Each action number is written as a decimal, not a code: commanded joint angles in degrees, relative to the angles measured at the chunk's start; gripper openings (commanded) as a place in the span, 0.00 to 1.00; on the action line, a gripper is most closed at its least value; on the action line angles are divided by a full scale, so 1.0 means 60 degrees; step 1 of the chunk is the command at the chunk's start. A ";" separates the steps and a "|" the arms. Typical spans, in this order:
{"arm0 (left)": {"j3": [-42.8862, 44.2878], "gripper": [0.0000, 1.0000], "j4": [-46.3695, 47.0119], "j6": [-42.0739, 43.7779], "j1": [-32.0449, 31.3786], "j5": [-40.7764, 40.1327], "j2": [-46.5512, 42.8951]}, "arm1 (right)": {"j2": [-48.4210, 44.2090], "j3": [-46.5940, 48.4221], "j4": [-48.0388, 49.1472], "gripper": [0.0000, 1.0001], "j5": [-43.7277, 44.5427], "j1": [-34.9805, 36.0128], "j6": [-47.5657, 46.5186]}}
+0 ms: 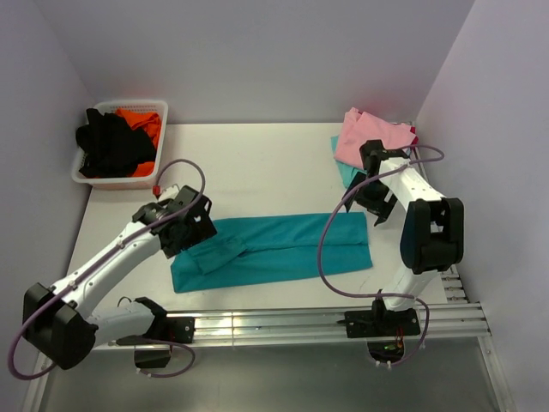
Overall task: Fold and stack the t-shirts
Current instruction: Fold the tshirt
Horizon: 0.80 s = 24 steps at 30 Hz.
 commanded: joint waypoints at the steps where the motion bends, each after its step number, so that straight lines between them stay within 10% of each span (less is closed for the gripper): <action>1: 0.1162 0.99 0.0388 0.0172 -0.0053 -0.0531 0.0741 | -0.0249 0.0719 -0.0158 0.98 0.0253 0.0030 0.0093; 7: 0.2438 0.83 0.1631 0.1138 -0.0053 0.0448 0.3158 | -0.0454 0.0824 -0.0305 0.96 0.0165 0.0045 -0.0098; 14: 0.3521 0.00 0.2381 0.1681 -0.0053 0.1051 0.5691 | -0.0645 0.0560 -0.0305 0.92 0.0179 0.0030 -0.0244; 24: 0.3479 0.00 0.2762 0.1945 -0.0067 0.1578 0.6456 | -0.0499 0.0721 -0.0407 0.89 0.0326 0.0016 -0.0289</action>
